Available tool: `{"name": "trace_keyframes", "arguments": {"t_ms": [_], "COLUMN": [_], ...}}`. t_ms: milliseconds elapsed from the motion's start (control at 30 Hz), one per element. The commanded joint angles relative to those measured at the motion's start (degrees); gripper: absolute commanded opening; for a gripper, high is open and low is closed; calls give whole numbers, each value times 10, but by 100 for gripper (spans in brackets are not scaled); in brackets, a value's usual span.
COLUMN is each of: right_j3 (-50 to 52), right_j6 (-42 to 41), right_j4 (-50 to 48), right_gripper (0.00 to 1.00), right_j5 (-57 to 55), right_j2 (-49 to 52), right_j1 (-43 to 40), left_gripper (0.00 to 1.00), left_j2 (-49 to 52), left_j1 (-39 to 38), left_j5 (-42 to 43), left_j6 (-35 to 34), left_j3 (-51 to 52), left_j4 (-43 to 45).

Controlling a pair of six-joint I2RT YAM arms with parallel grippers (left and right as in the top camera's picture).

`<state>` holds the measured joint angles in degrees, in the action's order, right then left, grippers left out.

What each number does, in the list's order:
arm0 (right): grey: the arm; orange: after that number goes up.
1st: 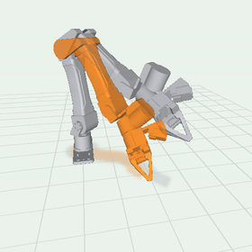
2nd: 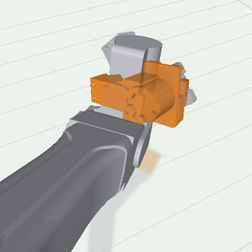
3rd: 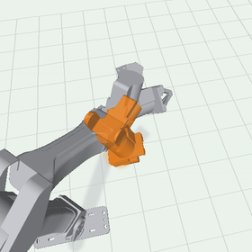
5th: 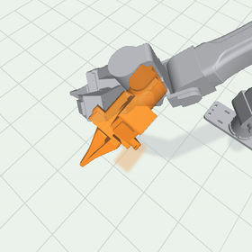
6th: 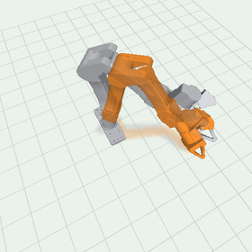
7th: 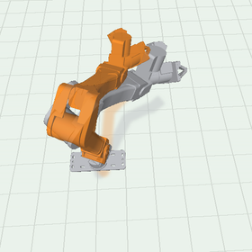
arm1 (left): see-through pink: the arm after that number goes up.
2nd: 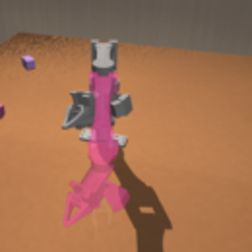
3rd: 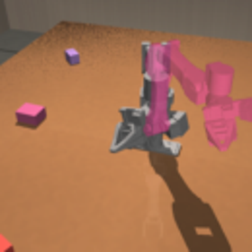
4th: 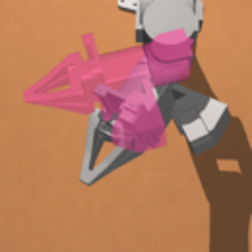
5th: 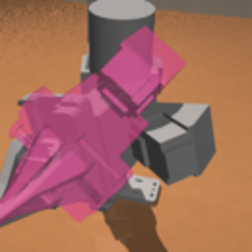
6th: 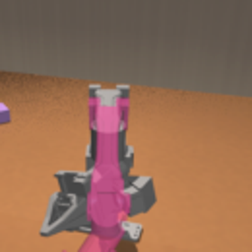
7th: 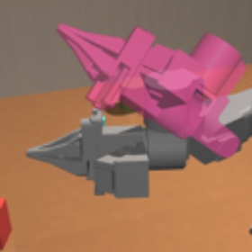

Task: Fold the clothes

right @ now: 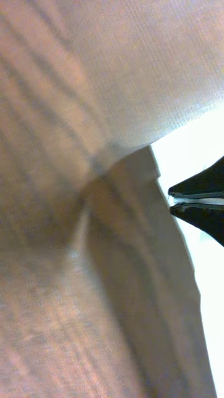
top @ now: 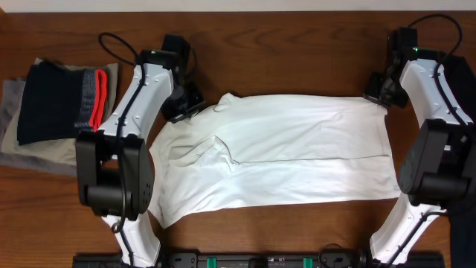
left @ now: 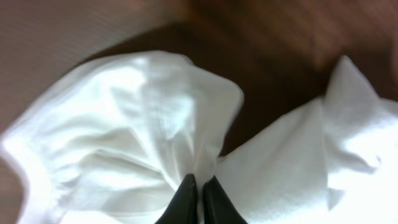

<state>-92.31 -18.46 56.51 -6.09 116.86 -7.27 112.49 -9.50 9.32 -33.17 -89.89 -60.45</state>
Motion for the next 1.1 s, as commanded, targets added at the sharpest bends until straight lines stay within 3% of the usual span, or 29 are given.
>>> {"name": "trace_keyframes", "arguments": {"t_ms": [0, 333, 933, 1067], "right_j3": [-10, -10, -5, -5], "right_j6": [-23, -28, -21, -21], "right_j4": [27, 131, 268, 283], "right_gripper": [1, 1, 1, 1], "right_j5": [-10, -10, -14, -14], "right_j2": [-33, -40, -40, -40], "right_j1": [-3, -2, -2, -2], "left_gripper": [6, 6, 7, 17], "left_j2": [-29, -30, -28, -28], "left_j1": [2, 2, 2, 2], "left_j5": [-52, -66, -124, -124], "left_j6": [-1, 20, 73, 83], "left_j3": [-3, -3, 50, 70], "left_j4": [-37, -146, -247, -259]}}
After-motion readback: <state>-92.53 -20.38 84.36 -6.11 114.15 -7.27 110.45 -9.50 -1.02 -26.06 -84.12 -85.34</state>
